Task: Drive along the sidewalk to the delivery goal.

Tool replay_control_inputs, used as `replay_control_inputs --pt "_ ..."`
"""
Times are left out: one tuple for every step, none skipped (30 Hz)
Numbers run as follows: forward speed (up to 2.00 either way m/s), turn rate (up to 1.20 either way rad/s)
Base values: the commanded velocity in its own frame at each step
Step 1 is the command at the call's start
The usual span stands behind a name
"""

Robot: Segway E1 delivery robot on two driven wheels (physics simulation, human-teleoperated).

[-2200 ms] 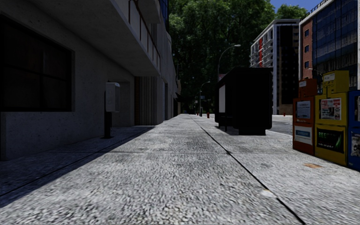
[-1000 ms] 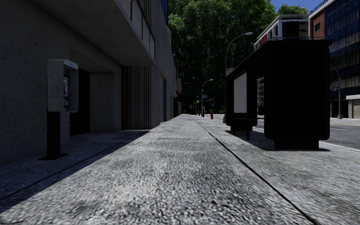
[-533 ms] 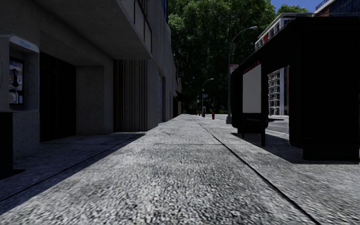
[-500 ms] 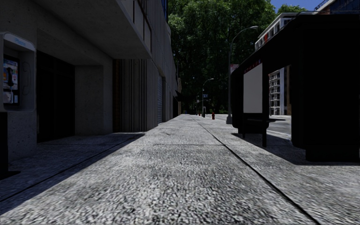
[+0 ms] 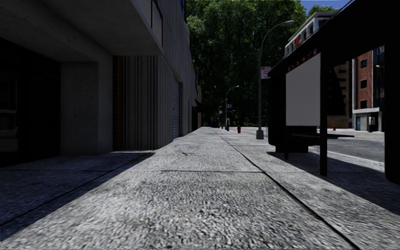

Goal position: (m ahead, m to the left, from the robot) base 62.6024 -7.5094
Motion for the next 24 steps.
replay_control_inputs --pt "2.0 0.0" --pt "2.0 0.0" --pt "2.0 0.0" --pt "2.0 0.0" --pt "2.0 0.0" --pt "2.0 0.0" --pt "2.0 0.0" --pt "2.0 0.0" --pt "2.0 0.0" --pt "2.0 0.0" --pt "2.0 0.0" --pt "2.0 0.0" --pt "2.0 0.0" --pt "2.0 0.0" --pt "2.0 0.0" --pt "2.0 0.0" --pt "2.0 0.0" --pt "2.0 0.0" --pt "2.0 0.0" --pt "2.0 0.0" --pt "2.0 0.0" --pt "2.0 0.0" --pt "2.0 0.0" --pt "2.0 0.0"
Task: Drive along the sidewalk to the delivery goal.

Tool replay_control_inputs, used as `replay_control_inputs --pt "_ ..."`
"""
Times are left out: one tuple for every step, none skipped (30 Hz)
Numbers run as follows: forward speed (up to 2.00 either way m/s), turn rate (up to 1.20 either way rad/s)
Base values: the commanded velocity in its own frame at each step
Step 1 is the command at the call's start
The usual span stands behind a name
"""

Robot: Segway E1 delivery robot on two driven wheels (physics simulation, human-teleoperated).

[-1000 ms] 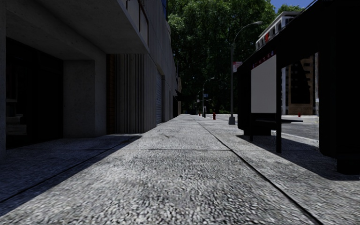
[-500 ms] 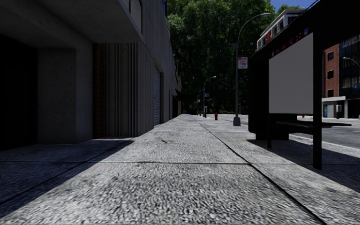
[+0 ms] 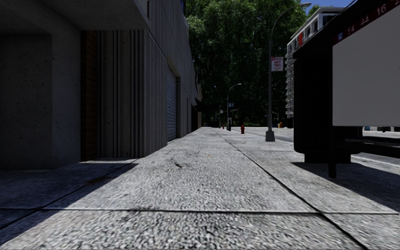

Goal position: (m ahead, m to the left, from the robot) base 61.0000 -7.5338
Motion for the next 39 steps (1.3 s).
replay_control_inputs --pt "2.0 0.0" --pt "2.0 0.0" --pt "2.0 0.0" --pt "2.0 0.0" --pt "2.0 0.0" --pt "2.0 0.0" --pt "2.0 0.0" --pt "2.0 0.0" --pt "2.0 0.0" --pt "2.0 0.0" --pt "2.0 0.0" --pt "2.0 0.0" --pt "2.0 0.0" --pt "2.0 0.0" --pt "2.0 0.0" --pt "2.0 0.0" --pt "2.0 0.0" --pt "2.0 0.0" --pt "2.0 0.0" --pt "2.0 0.0" --pt "2.0 0.0" --pt "2.0 0.0" --pt "2.0 0.0" --pt "2.0 0.0" --pt "2.0 0.0" --pt "2.0 0.0" --pt "2.0 0.0" --pt "2.0 0.0" --pt "2.0 0.0" --pt "2.0 0.0" --pt "2.0 0.0" --pt "2.0 0.0" --pt "2.0 0.0" --pt "2.0 0.0" --pt "2.0 0.0" --pt "2.0 0.0" --pt "2.0 0.0" --pt "2.0 0.0" --pt "2.0 0.0"
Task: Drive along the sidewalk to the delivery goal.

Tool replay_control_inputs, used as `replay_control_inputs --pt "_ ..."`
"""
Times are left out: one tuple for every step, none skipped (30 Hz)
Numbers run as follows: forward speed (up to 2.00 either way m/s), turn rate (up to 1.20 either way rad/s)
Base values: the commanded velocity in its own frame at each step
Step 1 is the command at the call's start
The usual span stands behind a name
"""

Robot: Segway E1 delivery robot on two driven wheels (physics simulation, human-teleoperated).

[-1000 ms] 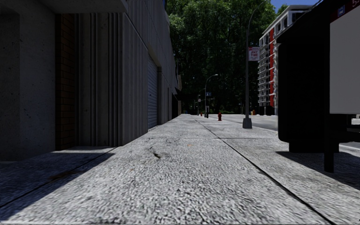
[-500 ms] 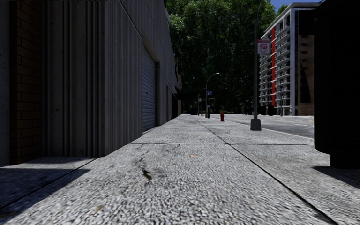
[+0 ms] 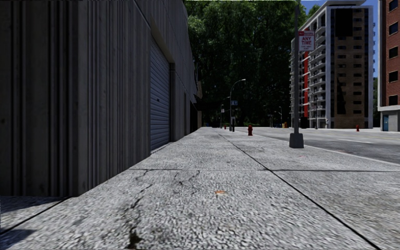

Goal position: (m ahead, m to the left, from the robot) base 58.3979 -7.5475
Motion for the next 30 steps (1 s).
replay_control_inputs --pt "2.0 0.0" --pt "2.0 0.0" --pt "2.0 0.0" --pt "2.0 0.0" --pt "2.0 0.0" --pt "2.0 0.0" --pt "2.0 0.0" --pt "2.0 0.0" --pt "2.0 0.0" --pt "2.0 0.0" --pt "2.0 0.0" --pt "2.0 0.0" --pt "2.0 0.0" --pt "2.0 0.0" --pt "2.0 0.0" --pt "2.0 0.0" --pt "2.0 0.0" --pt "2.0 0.0" --pt "2.0 0.0" --pt "2.0 0.0" --pt "2.0 0.0" --pt "2.0 0.0" --pt "2.0 0.0" --pt "2.0 0.0" --pt "2.0 0.0" --pt "2.0 0.0" --pt "2.0 0.0" --pt "2.0 0.0" --pt "2.0 0.0" --pt "2.0 0.0"
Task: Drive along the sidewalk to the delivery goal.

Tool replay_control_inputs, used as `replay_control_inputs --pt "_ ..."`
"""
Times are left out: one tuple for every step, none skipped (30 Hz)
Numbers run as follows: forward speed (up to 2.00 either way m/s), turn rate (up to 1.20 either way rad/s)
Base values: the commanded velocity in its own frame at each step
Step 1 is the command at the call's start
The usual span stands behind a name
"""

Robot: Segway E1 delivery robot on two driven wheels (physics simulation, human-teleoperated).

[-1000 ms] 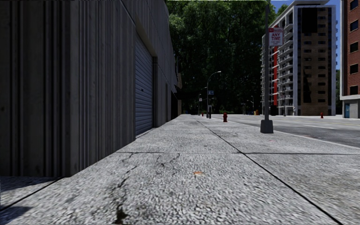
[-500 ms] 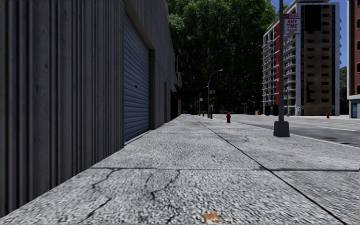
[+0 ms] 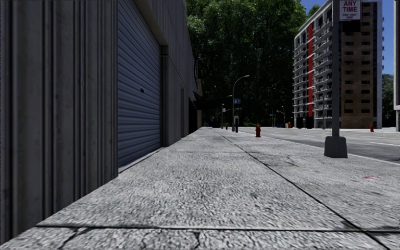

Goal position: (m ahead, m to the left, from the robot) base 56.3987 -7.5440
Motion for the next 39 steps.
replay_control_inputs --pt "2.0 0.0" --pt "2.0 0.0" --pt "2.0 0.0" --pt "2.0 0.0" --pt "2.0 0.0" --pt "2.0 0.0" --pt "2.0 0.0" --pt "2.0 0.0" --pt "2.0 0.0" --pt "2.0 0.0" --pt "2.0 0.0" --pt "2.0 0.0" --pt "2.0 0.0" --pt "2.0 0.0" --pt "2.0 0.0" --pt "2.0 0.0" --pt "2.0 0.0" --pt "2.0 0.0" --pt "2.0 0.0" --pt "2.0 0.0" --pt "2.0 0.0" --pt "2.0 0.0" --pt "2.0 0.0" --pt "2.0 0.0" --pt "2.0 0.0" --pt "2.0 0.0" --pt "2.0 0.0" --pt "2.0 0.0" --pt "2.0 0.0" --pt "2.0 0.0" --pt "2.0 0.0" --pt "2.0 0.0" --pt "2.0 0.0" --pt "2.0 0.0" --pt "2.0 0.0" --pt "2.0 0.0" --pt "2.0 0.0" --pt "2.0 0.0" --pt "2.0 0.0"
